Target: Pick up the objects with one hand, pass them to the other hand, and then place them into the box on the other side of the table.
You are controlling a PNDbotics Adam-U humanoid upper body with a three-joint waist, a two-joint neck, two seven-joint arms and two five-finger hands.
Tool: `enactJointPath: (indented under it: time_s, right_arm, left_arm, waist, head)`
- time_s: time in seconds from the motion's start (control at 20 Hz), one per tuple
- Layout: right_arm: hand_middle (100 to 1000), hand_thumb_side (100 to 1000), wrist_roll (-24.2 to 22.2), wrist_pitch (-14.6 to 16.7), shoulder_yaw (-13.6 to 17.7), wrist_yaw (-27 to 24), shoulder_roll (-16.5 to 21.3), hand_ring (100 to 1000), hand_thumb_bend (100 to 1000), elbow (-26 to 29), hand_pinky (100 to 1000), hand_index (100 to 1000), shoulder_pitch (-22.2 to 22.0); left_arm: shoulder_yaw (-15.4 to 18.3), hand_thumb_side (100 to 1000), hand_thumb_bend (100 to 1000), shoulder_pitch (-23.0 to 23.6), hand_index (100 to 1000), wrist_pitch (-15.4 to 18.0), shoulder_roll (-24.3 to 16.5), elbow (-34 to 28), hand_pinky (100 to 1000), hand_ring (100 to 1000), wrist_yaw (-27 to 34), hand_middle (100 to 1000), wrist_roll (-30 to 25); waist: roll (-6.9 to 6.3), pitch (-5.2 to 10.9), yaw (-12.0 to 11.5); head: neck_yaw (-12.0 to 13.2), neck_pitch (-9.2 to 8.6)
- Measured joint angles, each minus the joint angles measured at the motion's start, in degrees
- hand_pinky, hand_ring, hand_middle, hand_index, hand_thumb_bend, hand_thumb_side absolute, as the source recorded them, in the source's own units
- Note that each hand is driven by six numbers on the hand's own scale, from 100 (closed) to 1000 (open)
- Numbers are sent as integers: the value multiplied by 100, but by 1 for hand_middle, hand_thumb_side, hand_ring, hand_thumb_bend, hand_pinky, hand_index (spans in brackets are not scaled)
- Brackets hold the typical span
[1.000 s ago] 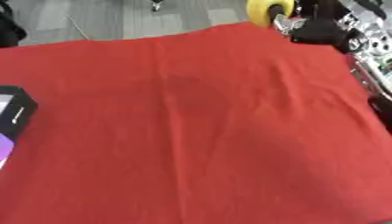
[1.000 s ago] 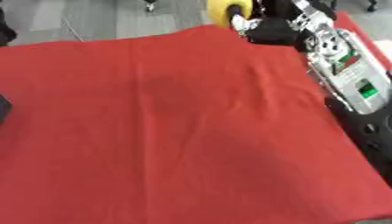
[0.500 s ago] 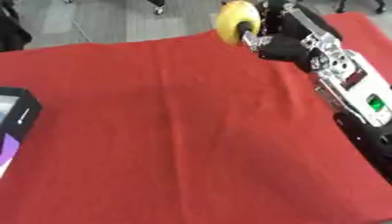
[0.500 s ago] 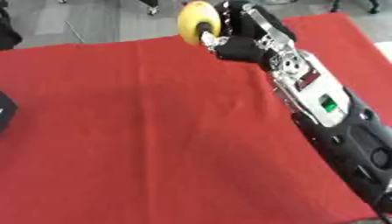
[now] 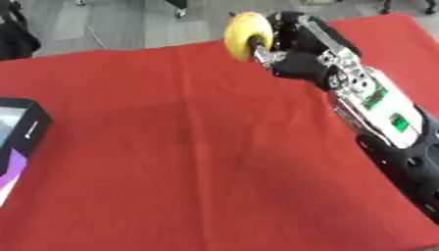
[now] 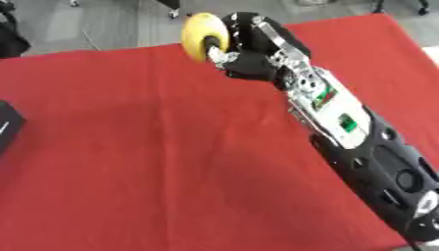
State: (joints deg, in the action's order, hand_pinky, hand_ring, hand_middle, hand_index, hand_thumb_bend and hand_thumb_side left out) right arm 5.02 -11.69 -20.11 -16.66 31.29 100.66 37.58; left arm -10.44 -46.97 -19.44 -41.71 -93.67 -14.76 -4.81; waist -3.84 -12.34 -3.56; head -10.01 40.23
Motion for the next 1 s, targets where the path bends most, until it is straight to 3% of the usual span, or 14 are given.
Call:
enactJointPath:
  time_s: [1.0]
  right_arm:
    - [440,109,-277,183,-372,381,-129,609,100,112,714,604,56]
  left_arm:
    - [-1275,584,597,-660,810,-331,454,329,776,741,-274,721,-2137]
  waist:
    - [-31,19,-73]
  head:
    - [-102,49]
